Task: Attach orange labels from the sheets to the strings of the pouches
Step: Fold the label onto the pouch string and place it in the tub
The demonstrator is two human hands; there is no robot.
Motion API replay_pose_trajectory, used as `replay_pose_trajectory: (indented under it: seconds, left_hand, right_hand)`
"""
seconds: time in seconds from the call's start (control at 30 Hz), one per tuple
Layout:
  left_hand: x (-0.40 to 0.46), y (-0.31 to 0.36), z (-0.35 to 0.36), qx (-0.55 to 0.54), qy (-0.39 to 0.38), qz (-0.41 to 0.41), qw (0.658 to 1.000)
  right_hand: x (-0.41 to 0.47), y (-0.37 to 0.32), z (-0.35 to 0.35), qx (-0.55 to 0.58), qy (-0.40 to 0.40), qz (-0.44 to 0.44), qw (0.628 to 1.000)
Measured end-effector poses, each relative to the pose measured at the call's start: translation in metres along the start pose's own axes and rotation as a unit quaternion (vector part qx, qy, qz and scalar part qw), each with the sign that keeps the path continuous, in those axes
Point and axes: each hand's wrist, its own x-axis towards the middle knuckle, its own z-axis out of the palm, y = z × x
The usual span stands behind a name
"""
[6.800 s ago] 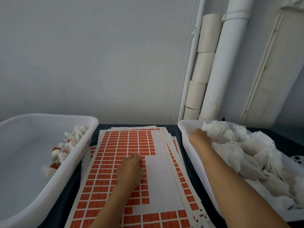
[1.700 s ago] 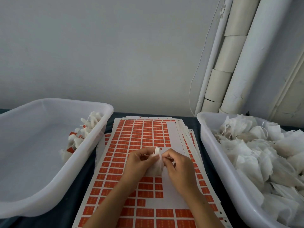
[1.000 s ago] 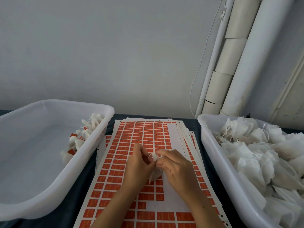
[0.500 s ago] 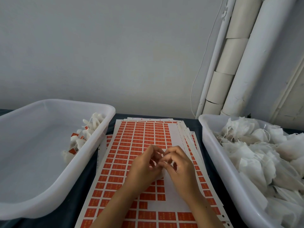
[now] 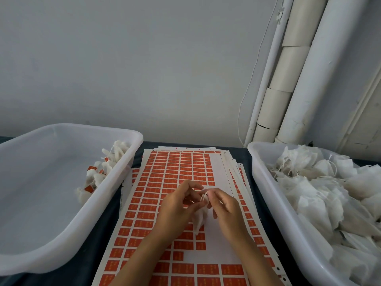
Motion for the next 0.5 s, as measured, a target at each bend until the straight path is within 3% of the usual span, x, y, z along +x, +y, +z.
replay_pose_trajectory:
  seconds: [0.17,0.37,0.5]
  left_hand:
    - [-0.0003,-0.0019,0.0008,-0.001,0.033,-0.022,0.999]
    - [0.0008,-0.0052,-0.0025,0.031,0.041,0.011,0.999]
    - [0.0013,-0.0062,-0.0026,0.023,0.051,0.008,0.998]
  right_hand:
    - [0.0008,0.0025,-0.0005,-0.001,0.001,-0.013,1.000]
    - [0.0000,0.0004,-0.0019,-0.007,-0.043,-0.028,0.999]
    - [0.0009,0.0035,-0.0017,-0.016,-0.032,-0.006,0.999]
